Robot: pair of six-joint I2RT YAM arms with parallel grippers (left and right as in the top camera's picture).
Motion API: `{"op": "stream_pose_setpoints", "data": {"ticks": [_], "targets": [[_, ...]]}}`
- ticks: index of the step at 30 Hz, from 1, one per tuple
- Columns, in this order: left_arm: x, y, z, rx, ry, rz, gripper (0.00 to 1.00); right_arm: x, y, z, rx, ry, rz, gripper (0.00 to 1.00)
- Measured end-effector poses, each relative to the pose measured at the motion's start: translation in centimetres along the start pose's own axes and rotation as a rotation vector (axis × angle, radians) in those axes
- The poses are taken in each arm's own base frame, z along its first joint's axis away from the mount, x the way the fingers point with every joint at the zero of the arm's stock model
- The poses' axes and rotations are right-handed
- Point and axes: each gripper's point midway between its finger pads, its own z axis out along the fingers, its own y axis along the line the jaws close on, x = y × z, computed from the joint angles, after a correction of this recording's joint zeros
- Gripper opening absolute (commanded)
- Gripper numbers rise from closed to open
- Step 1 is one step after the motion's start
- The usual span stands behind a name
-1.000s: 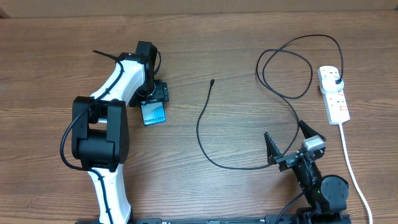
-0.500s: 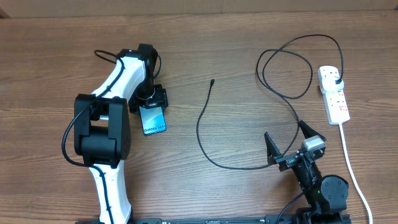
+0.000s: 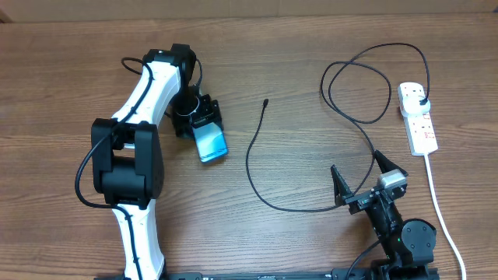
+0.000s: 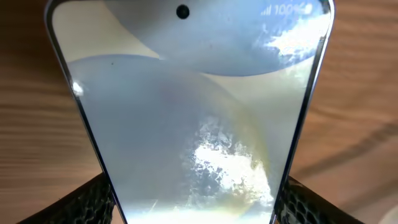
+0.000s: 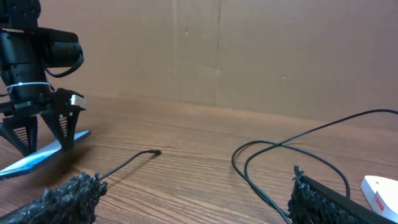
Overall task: Plug charger to phone and switch on socket
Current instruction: 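Close the left gripper on the phone's bottom edge and lift it, then raise the phone with the left gripper and tilt it toward center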
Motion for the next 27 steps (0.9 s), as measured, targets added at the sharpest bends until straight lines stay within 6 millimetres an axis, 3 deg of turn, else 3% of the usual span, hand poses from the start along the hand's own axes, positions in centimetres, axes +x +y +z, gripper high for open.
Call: {"op": "stream_pose_setpoints", "data": {"ticks": [11, 27], "targets": [[3.1, -5.2, -1.1, 0.314, 0.169, -0.022, 0.7, 0.0, 0.0, 0.0, 0.0, 0.0, 0.0, 1.0], [4.6, -6.0, -1.7, 0.364, 0.258, -0.129, 0.72, 0.0, 0.0, 0.0, 0.0, 0.0, 0.0, 1.0]]}}
